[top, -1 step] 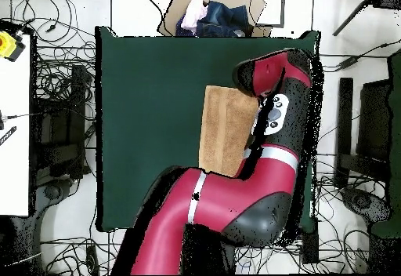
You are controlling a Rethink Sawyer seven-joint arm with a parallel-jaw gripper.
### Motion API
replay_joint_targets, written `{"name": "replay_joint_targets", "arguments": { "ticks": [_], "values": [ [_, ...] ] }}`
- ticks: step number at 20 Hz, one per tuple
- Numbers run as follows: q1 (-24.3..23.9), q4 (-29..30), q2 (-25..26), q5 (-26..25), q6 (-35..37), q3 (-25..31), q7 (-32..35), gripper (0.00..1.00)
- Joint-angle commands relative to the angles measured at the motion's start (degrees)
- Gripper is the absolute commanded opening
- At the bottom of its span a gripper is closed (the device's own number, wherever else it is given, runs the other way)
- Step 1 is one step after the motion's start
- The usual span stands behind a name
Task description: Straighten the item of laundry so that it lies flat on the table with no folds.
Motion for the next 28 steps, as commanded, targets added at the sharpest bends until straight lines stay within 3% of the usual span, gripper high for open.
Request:
{"name": "replay_joint_targets", "arguments": {
  "ticks": [1,3,9,13,17,19,23,28],
  "values": [
    [-3.43,8.50,-4.92,11.84,0.74,13.67,-10.63,1.00],
    [-7.00,15.89,-7.99,19.85,-7.92,20.11,-6.12,1.00],
    [-14.44,26.79,-10.79,35.73,-23.99,31.75,4.64,1.00],
    [-18.99,36.37,-13.92,39.91,-38.15,37.42,6.78,1.00],
    [-22.48,41.23,-13.79,41.42,-47.50,43.12,7.73,1.00],
    [-20.28,39.51,-13.71,41.82,-46.84,40.08,11.19,1.00],
    [-10.13,25.96,-10.06,39.94,-31.72,24.95,14.09,1.00],
    [-7.88,22.74,-7.73,37.57,-31.21,23.10,9.29,1.00]
  ]
}}
